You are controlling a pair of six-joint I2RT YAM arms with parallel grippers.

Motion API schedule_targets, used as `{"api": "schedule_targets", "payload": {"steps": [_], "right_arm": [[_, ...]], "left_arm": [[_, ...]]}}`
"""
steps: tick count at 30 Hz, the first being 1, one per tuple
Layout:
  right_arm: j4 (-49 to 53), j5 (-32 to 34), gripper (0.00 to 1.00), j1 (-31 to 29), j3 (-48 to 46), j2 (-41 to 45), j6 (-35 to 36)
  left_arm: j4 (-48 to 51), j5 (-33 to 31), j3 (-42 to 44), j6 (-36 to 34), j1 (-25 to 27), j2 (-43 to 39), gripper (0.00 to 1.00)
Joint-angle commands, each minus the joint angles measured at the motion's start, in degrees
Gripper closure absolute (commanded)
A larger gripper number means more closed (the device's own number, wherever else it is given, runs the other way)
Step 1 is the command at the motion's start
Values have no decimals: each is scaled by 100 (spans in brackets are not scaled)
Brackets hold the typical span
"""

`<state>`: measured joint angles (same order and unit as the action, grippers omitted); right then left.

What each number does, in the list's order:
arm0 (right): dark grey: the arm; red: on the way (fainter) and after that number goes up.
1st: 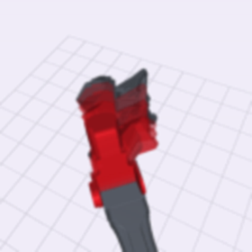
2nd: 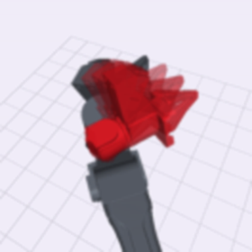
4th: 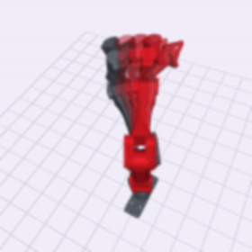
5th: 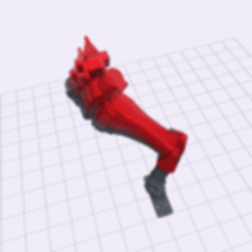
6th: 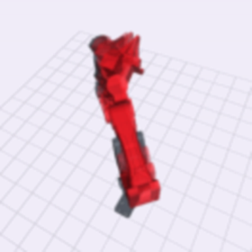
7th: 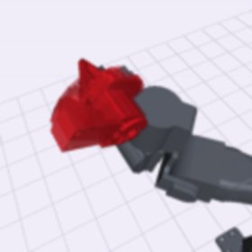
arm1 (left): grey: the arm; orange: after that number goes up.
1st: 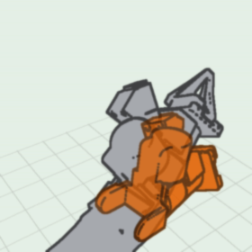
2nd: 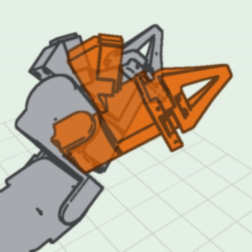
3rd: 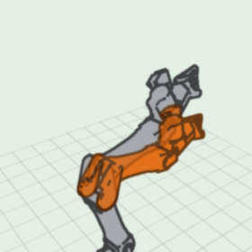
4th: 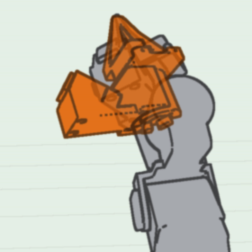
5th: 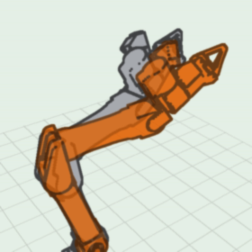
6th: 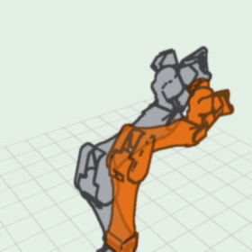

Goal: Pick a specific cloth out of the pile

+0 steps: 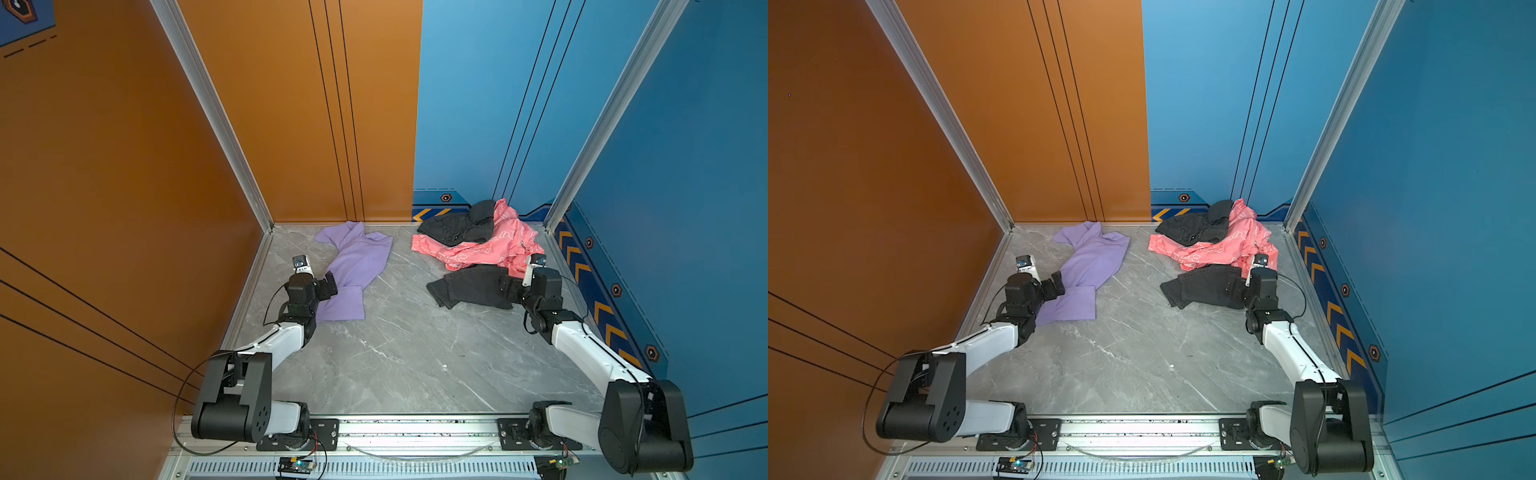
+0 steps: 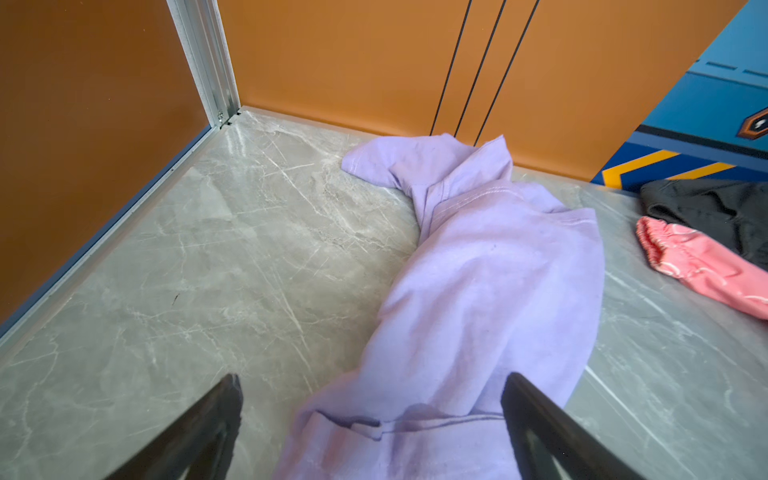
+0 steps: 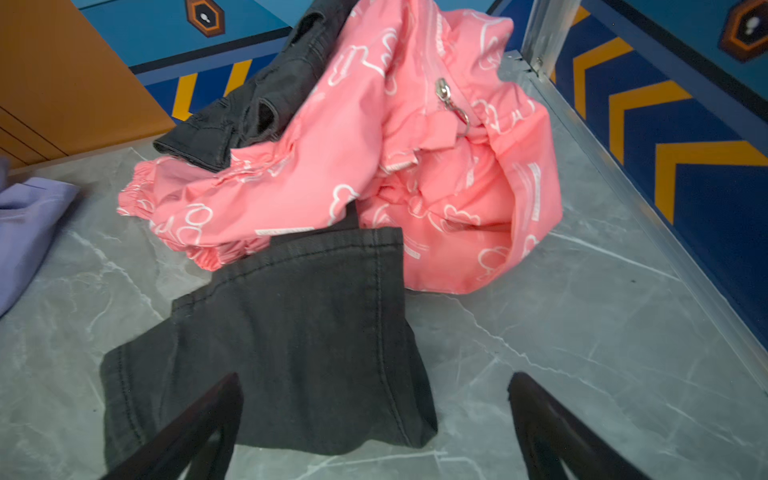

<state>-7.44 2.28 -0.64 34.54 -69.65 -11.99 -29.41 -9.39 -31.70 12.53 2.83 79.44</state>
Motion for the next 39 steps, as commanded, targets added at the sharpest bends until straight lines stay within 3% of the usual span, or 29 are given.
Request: {"api": "schedule_targets", "payload": {"steps": [1, 7, 12, 18, 29, 39], "right_arm": [[-1150, 372, 0, 153, -474, 142, 13], [-2221, 301, 0, 275, -1108, -187, 46], [-2810, 182, 0, 275, -1194, -608, 66], [-3311, -154, 0, 239, -1124, -1051, 593], [-5293, -243, 0, 236, -1696, -1943, 646], [-4708, -392, 0, 223, -1433, -1910, 734]], "left_arm": [[-280, -100, -121, -336, -70, 128, 2], [-584, -157, -7, -287, -112, 160, 2], [-593, -331, 140, -295, -42, -32, 2], [-590, -507, 355, -218, -45, -279, 2], [-575, -578, 670, -370, -161, -634, 2], [-583, -513, 912, -372, -406, -835, 2]]}}
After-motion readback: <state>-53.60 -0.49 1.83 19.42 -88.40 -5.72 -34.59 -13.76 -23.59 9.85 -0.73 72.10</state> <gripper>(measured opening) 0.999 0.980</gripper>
